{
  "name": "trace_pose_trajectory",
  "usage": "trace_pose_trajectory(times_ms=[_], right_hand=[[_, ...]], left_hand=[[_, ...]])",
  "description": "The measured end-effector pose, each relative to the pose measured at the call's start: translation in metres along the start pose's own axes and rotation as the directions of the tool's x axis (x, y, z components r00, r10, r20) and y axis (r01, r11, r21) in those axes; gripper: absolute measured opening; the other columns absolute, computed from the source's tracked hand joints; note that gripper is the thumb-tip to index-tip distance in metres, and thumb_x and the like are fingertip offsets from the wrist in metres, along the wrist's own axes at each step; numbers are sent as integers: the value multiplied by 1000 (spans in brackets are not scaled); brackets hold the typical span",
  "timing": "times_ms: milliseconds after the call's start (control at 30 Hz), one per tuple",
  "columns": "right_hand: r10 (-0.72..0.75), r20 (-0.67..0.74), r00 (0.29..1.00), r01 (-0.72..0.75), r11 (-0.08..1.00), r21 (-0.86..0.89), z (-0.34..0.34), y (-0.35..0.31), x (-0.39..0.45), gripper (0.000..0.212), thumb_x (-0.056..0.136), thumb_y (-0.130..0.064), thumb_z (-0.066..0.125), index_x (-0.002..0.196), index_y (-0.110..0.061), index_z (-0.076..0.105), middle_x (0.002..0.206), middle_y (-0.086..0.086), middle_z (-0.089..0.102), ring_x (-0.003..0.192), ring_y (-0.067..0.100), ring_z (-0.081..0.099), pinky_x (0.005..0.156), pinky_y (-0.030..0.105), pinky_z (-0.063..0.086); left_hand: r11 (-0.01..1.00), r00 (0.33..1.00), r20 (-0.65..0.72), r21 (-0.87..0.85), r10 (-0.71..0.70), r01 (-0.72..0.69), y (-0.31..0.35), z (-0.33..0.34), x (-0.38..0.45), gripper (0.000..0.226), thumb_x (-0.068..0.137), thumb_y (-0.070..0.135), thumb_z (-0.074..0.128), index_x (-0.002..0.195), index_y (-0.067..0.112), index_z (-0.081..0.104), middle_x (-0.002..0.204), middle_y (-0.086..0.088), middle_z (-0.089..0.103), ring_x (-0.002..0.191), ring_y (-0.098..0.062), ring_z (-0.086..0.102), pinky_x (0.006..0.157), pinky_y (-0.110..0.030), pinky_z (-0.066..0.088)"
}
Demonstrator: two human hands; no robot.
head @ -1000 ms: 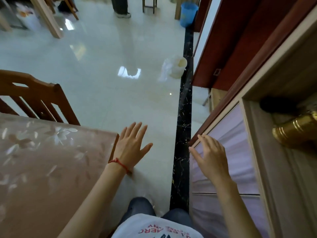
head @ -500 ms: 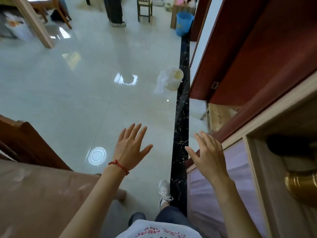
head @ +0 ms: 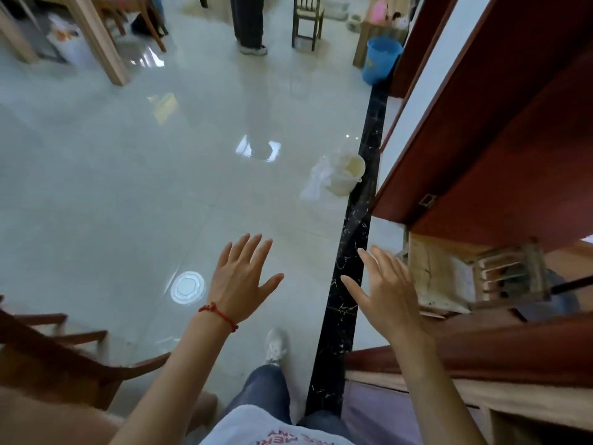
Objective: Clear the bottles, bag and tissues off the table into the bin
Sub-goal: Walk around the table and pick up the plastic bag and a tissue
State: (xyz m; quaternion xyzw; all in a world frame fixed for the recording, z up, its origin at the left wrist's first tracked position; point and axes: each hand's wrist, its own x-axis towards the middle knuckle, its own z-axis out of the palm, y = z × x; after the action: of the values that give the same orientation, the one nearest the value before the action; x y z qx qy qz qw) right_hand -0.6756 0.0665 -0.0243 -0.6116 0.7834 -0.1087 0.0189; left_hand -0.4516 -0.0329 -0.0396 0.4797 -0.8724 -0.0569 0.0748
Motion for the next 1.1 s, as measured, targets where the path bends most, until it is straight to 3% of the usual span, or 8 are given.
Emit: trace_pose_trajectory(times_ms=[267,433,600,767,867,967,1100], right_hand=[[-36,28,999,37,999,-25,19,-1,142,61,84,-52,36,119,-7,58,124,14,60,115,29,56,97,44,42],[-51,9,999,51,998,-36,22,-3,225,62,84,-52,36,121,-7,56,125,14,59,115,30,56,98,45,42],[-64,11,998,65,997,-34,26,-6,286,63,85,-53,35,122,-7,55,126,15,58,116,30,55,99,45,41],[-121,54,991,121,993,-7,39,-11,347,64,85,-55,33,125,-9,52,130,13,54,120,30,51,102,45,38],[-192,58,980,192,981,11,46,-19,388,63,86,-56,34,127,-10,50,133,13,52,123,30,48,102,46,37],[-279,43,959,277,960,31,53,-34,429,57,86,-50,48,124,-9,53,129,15,55,119,33,52,99,48,40],[-432,77,899,428,902,57,60,-61,484,56,84,-51,45,121,-9,55,123,15,59,113,32,57,95,47,43]], left_hand=[[999,999,26,-2,-36,36,-49,9,130,64,81,54,35,121,8,57,121,-14,63,114,-34,58,93,-51,45],[998,998,25,-9,-64,64,-83,3,203,75,90,61,11,122,9,55,122,-14,62,116,-34,57,94,-50,44],[997,997,26,-20,-79,80,-106,3,253,69,89,59,22,123,9,54,124,-14,61,118,-33,55,96,-50,43],[988,988,26,-18,-154,155,-125,1,290,74,90,61,10,122,9,53,123,-14,62,116,-33,56,95,-49,44],[975,975,-1,-8,-220,220,-139,0,308,71,91,60,16,122,9,54,122,-14,62,115,-33,57,94,-50,45],[953,953,-20,4,-303,303,-154,-1,323,64,83,55,35,120,8,57,120,-14,63,114,-34,58,92,-50,46],[890,890,-25,-5,-455,455,-171,-6,333,61,79,52,38,118,8,58,117,-14,65,110,-33,61,89,-50,48]])
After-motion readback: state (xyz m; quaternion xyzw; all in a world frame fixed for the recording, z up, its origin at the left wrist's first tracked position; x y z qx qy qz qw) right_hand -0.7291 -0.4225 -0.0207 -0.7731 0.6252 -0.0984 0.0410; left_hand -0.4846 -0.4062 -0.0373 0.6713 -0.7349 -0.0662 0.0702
